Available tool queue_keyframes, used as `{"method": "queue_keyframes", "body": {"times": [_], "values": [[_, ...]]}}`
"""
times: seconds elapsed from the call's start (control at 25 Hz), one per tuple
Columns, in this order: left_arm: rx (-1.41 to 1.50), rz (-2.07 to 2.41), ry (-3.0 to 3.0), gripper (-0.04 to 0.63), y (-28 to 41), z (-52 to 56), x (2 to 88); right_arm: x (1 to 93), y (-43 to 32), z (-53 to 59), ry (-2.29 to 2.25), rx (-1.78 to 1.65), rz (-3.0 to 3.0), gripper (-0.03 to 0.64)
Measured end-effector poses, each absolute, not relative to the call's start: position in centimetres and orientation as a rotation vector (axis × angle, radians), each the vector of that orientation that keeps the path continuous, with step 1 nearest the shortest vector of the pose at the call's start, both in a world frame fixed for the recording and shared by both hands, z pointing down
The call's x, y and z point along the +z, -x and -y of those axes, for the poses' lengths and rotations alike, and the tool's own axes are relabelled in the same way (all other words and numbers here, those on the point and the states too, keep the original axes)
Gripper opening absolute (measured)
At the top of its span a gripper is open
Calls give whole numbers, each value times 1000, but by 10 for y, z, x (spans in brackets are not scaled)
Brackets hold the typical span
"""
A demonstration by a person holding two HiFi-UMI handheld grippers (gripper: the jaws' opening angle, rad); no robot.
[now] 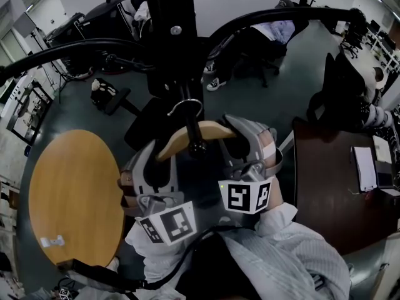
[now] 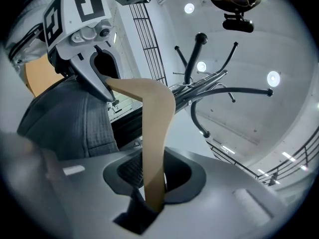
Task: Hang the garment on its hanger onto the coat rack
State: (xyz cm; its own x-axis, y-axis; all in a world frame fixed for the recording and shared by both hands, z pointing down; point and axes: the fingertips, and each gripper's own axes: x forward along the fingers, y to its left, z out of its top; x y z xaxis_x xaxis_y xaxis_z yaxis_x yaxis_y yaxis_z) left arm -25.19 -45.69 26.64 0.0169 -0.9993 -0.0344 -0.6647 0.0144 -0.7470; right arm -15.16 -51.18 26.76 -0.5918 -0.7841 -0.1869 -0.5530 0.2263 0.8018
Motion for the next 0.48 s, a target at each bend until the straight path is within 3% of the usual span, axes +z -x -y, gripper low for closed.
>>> {"method": "queue_keyframes", "body": {"times": [0.48], "values": [[-677,-1685,1617,127,249,452,263,268,148,507,-1276,-1282,2276,95]]}}
